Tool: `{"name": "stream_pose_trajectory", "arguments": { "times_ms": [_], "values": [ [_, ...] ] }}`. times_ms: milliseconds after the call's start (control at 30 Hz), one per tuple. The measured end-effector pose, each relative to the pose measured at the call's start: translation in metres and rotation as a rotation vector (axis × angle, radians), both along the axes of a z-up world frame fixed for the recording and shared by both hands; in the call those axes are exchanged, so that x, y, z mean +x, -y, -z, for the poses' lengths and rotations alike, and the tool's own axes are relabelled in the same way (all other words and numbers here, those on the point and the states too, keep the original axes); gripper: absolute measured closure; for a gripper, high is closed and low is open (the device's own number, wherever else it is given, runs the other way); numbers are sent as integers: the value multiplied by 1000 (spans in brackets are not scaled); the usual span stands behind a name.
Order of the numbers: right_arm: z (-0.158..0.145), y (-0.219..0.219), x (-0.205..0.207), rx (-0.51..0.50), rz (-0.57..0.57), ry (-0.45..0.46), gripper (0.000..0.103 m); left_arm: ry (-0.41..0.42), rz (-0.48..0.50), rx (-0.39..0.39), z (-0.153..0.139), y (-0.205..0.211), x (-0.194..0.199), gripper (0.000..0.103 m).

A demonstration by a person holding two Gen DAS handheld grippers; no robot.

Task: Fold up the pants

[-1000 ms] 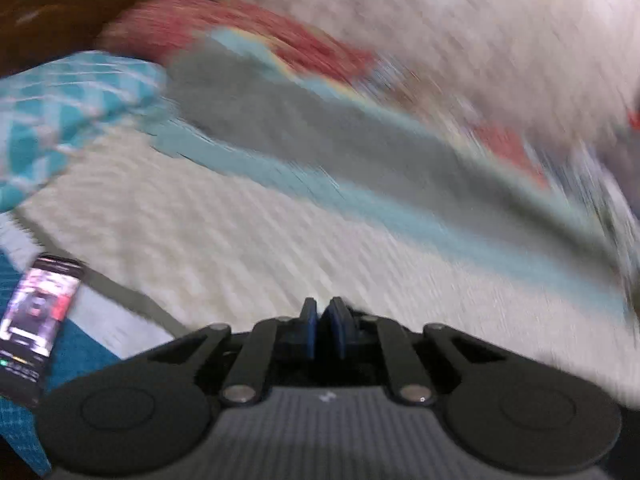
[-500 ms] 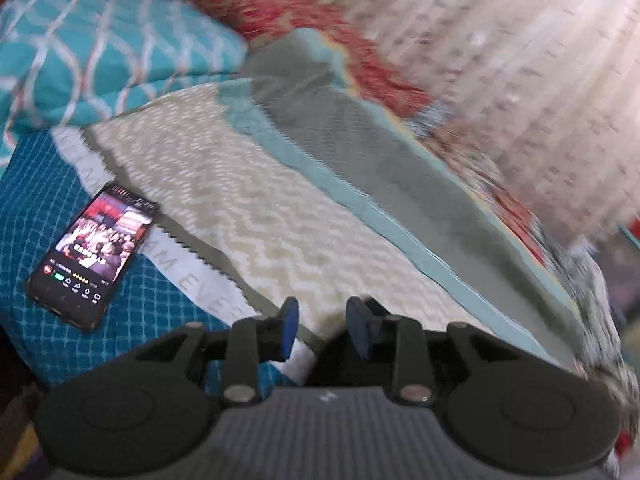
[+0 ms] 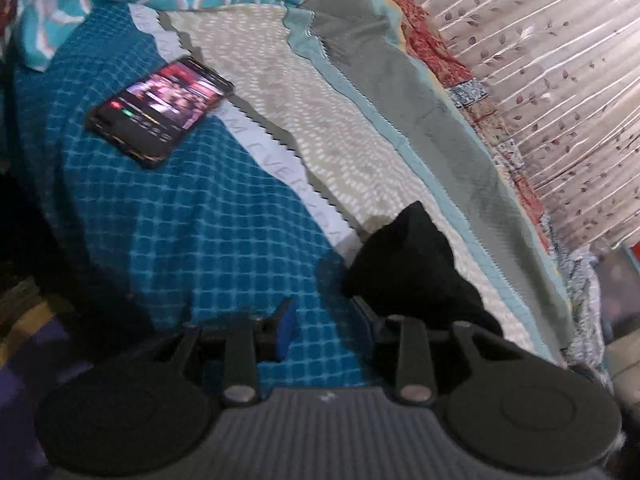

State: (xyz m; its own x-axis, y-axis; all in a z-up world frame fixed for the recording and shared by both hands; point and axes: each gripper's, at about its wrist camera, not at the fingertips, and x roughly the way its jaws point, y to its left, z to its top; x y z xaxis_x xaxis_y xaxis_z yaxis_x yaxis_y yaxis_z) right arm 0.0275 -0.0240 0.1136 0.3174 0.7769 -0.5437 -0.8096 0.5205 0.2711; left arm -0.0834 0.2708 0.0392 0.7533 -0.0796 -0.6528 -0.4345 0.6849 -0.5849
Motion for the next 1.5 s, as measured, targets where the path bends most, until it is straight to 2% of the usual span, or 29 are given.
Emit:
{"name": "stream_pose_trajectory", "arguments": {
  "times_ms": [33,100,167,200,233,267,333,400,467,567,600,633,700,733,767,833,867,933,1000,1067,1133,1200,1233,1333,1400,1467,1500],
  "values": [
    [-1,-30,0,-9,-64,22,42,-2,0,19,-2,0,-5,74],
    [4,-82,0,-42,-178,61,37,-3,4,59,-7,0,-12,73],
    [23,-126,-5,-138,-207,140,37,-6,12,86,-9,0,-19,72],
    [32,-145,-2,-186,-199,171,44,-7,22,89,-9,1,-20,72],
    [39,-154,5,-212,-177,171,78,-4,34,87,-9,1,-21,71],
    [42,-152,19,-174,-129,93,90,2,47,80,-9,2,-21,67],
    [40,-120,54,16,21,-125,90,20,80,54,-8,6,-15,60],
    [44,-73,81,175,187,-282,90,39,126,9,-4,10,1,53],
    [52,-47,100,230,298,-385,91,54,173,-66,1,15,23,41],
    [57,-28,106,230,372,-419,91,87,249,-168,17,19,62,27],
    [57,-27,106,239,382,-425,91,73,254,-182,25,21,72,29],
    [57,-25,103,248,388,-431,91,58,258,-209,34,22,81,35],
    [54,-25,102,261,388,-430,91,53,252,-272,51,23,92,52],
    [52,-18,102,267,386,-426,91,55,231,-274,55,22,95,74],
    [49,-12,100,280,380,-419,91,51,213,-277,59,20,98,86],
    [35,6,91,317,355,-406,91,66,160,-304,58,16,96,90],
    [26,4,86,331,327,-386,91,89,144,-266,49,17,92,91],
    [8,-8,74,336,259,-317,91,144,157,-90,20,27,78,91],
    [-8,-25,59,333,179,-237,91,171,183,24,3,41,59,91],
    [-12,-47,50,323,116,-207,91,174,185,83,0,50,41,90],
    [0,-72,50,283,73,-230,90,145,177,89,11,54,25,88],
    [21,-95,50,207,41,-270,90,106,175,32,24,50,19,80],
    [36,-107,50,158,28,-301,90,92,165,-13,31,45,15,71],
    [75,-130,47,55,-27,-395,88,85,129,-139,42,27,-2,56],
    [81,-128,44,69,-25,-428,86,90,114,-205,48,15,-12,51],
    [74,-125,47,85,-40,-447,78,96,86,-284,52,4,-15,46],
    [69,-120,48,103,-47,-450,71,102,74,-317,52,0,-15,46]
  ]
}}
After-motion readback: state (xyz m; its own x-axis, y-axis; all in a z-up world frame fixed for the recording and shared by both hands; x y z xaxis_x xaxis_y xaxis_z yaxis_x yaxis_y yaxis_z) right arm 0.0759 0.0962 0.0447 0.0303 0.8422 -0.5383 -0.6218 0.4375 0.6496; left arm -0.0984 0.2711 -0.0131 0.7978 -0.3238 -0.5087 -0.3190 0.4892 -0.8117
